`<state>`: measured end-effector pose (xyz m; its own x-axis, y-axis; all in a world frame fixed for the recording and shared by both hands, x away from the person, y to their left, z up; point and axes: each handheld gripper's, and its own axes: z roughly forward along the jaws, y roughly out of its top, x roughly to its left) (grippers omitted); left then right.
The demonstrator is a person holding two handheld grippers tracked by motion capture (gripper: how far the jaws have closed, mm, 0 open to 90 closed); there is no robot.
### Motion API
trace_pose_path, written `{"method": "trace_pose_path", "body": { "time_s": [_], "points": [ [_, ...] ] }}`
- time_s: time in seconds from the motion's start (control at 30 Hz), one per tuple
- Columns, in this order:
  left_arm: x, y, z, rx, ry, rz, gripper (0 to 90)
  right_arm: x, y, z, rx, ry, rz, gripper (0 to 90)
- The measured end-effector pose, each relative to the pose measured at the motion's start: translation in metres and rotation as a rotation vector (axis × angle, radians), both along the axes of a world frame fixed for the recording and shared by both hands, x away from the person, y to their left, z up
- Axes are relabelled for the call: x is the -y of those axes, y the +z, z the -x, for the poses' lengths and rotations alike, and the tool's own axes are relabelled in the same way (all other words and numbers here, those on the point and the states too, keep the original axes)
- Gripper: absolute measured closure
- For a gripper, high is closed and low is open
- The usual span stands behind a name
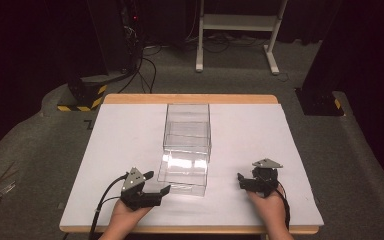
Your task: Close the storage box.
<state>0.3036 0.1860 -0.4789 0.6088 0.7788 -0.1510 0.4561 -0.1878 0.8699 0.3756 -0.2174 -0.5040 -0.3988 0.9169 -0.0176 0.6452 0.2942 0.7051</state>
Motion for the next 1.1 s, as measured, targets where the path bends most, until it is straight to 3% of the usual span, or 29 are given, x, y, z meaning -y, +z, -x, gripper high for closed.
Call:
{"method": "trace_pose_path", "body": {
  "time_s": [0.1, 0.3, 0.47, 0.6, 0.97, 1.1],
  "points": [
    [0.001, 0.0, -0.003, -0.019, -0.004, 0.012, 17.3, 0.0, 0.0, 0.0, 0.0, 0.001, 0.001, 13.1],
    [0.006, 0.003, -0.004, -0.015, 0.0, 0.001, 21.8, 0.0, 0.0, 0.0, -0.001, 0.0, 0.0, 13.1],
    [0.01, 0.006, -0.002, 0.017, -0.035, -0.024, 34.7, 0.0, 0.0, 0.0, 0.0, 0.0, 0.0, 13.1],
    [0.013, 0.007, -0.002, 0.038, -0.027, -0.05, 36.4, 0.0, 0.0, 0.0, 0.0, 0.0, 0.0, 13.1],
    [0.017, 0.005, -0.012, 0.029, -0.003, -0.002, 36.6, 0.0, 0.0, 0.0, 0.0, 0.0, 0.0, 13.1],
    [0.019, 0.003, -0.017, 0.027, 0.013, 0.016, 40.4, 0.0, 0.0, 0.0, 0.0, 0.0, 0.0, 13.1]
  ]
}}
